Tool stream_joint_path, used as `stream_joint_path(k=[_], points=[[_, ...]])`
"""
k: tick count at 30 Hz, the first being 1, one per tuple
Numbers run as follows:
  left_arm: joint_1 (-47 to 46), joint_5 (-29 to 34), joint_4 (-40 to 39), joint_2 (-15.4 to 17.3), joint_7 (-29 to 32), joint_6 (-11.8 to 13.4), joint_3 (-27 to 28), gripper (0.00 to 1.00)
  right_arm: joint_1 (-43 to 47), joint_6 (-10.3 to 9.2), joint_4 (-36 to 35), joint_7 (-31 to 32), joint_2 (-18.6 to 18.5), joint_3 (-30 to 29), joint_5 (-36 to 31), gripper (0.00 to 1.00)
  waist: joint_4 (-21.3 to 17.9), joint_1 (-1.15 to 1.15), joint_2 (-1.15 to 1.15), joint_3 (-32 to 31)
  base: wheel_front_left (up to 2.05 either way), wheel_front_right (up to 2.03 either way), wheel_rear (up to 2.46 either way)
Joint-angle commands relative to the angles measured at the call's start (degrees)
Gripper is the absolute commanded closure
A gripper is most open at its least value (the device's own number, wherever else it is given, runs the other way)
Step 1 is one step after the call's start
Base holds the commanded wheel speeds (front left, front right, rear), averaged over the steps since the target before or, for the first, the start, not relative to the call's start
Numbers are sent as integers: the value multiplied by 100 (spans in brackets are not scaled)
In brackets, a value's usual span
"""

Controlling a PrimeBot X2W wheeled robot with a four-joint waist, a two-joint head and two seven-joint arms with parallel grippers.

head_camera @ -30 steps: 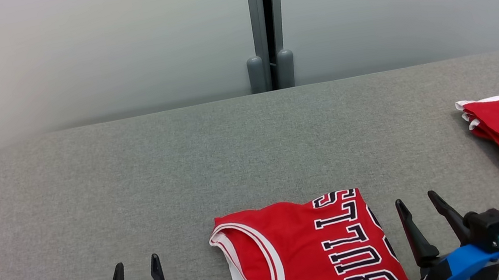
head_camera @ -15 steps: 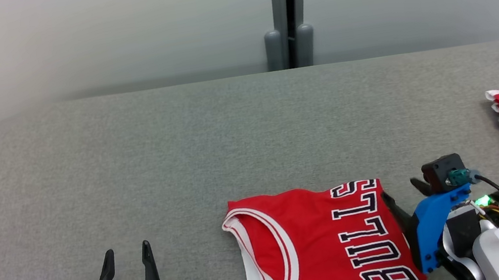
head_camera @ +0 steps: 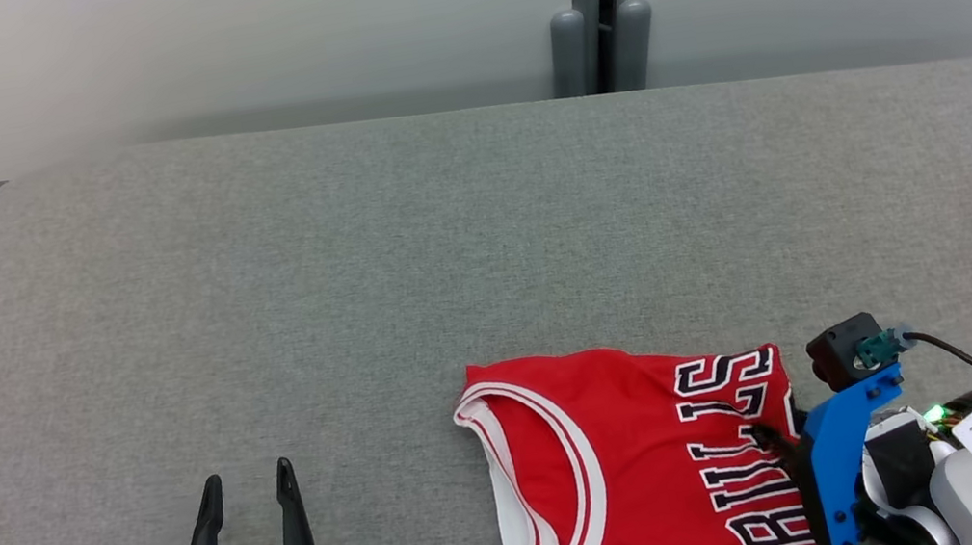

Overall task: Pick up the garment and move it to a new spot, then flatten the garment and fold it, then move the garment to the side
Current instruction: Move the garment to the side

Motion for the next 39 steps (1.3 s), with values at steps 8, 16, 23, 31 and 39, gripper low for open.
stream_joint_path(k=[8,16,23,31,39], points=[[-142,102,-61,-6,-26,-102,37,0,-303,-2,-138,-594,-153,-222,-106,100,-472,0,0,96,0,0,0],[-269,218,-285,129,-4,-91,29,0,-521,1,-444,-844,-363,-720,-292,100,-1550,0,0,463,0,0,0],[-529,385,-519,384,238,-115,-58,0,-515,1,-642,-1103,-174,-1135,-358,100,-2595,0,0,976,0,0,0],[-671,522,-826,593,588,-172,-223,0,-537,1,-589,-1513,174,-1236,-377,100,-3194,0,0,1299,0,0,0],[-654,515,-856,601,636,-117,-288,0,-987,1,-745,-1519,-65,-977,-419,100,-2909,0,0,1203,0,0,0]])
